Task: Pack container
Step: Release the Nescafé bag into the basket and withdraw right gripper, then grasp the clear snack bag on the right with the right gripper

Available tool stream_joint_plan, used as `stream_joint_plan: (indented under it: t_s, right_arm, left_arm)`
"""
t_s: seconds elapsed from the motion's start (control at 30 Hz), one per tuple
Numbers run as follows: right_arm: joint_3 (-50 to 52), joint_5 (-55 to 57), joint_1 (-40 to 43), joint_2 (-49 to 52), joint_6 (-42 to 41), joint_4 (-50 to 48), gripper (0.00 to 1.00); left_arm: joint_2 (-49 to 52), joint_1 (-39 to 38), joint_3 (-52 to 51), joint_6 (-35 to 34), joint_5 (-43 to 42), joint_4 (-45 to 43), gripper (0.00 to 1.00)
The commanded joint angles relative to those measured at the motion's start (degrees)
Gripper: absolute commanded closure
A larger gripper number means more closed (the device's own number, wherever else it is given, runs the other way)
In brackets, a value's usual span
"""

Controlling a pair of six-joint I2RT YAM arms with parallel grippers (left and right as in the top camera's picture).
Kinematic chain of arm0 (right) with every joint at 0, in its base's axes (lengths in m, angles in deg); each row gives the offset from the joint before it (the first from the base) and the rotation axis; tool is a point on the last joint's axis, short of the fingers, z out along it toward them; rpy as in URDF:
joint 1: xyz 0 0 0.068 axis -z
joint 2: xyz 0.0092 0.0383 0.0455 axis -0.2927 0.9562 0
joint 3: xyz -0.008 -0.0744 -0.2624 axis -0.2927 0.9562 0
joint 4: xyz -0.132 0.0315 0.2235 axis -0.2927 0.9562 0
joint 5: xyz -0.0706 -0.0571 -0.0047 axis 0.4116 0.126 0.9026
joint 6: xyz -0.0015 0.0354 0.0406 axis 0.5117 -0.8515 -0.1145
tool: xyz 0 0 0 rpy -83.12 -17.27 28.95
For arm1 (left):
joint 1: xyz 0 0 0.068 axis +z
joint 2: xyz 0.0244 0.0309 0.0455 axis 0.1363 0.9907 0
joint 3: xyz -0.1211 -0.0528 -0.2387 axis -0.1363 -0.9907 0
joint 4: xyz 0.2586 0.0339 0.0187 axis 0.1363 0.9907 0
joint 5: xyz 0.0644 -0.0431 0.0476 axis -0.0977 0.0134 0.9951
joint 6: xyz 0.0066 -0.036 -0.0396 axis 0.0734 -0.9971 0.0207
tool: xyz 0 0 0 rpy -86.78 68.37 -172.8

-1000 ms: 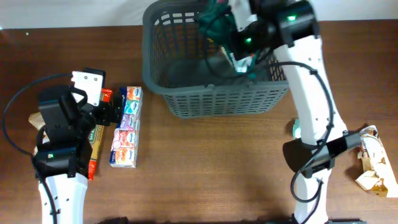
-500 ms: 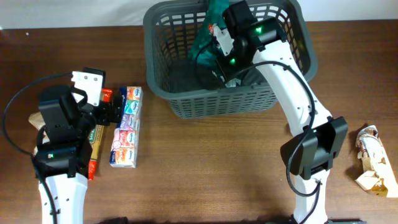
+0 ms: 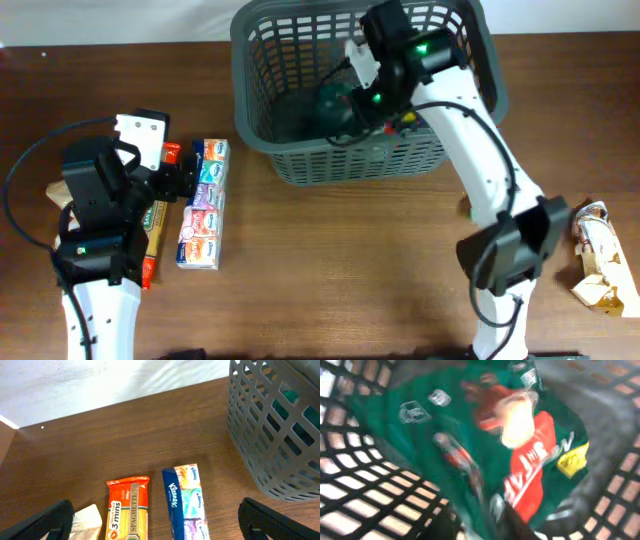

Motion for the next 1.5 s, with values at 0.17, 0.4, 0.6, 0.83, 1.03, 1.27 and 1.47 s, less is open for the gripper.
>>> stream_joint_plan:
  t_s: [0.17, 0.4, 0.6, 0.83, 1.03, 1.27, 1.47]
  right_arm:
    - [-7.9, 10.5, 0.9, -12.1, -0.2, 0.5, 0.48]
    - [-10.2, 16.7, 7.6, -20.6, -0.2, 1.0, 0.41]
    - [-9.4, 15.8, 25.0, -25.4, -4.4, 4.0, 0.39]
    - [12.7, 4.7, 51.2, -27.4, -5.4, -5.4, 0.35]
    - [36.9, 2.7, 61.2, -26.6, -5.3, -20.0, 0.32]
    - [51.3, 7.5, 61.7, -26.5, 7.0, -26.9, 0.31]
    - [52.8, 15.9, 61.7, -26.1, 13.5, -23.0, 0.25]
  left_arm:
    - [0.2, 0.2, 1.2, 0.7, -1.0, -0.1, 0.01]
    - [0.2, 0.2, 1.2, 0.7, -1.0, -0.1, 0.01]
    - [0.2, 0.2, 1.2, 0.7, -1.0, -0.1, 0.01]
    - [0.2, 0.2, 1.2, 0.7, -1.0, -0.1, 0.01]
    - [0.2, 0.2, 1.2, 0.7, -1.0, -0.1, 0.01]
    - [0.2, 0.2, 1.2, 0.7, -1.0, -0.1, 0.01]
    - [0.2, 0.2, 1.2, 0.7, -1.0, -0.1, 0.01]
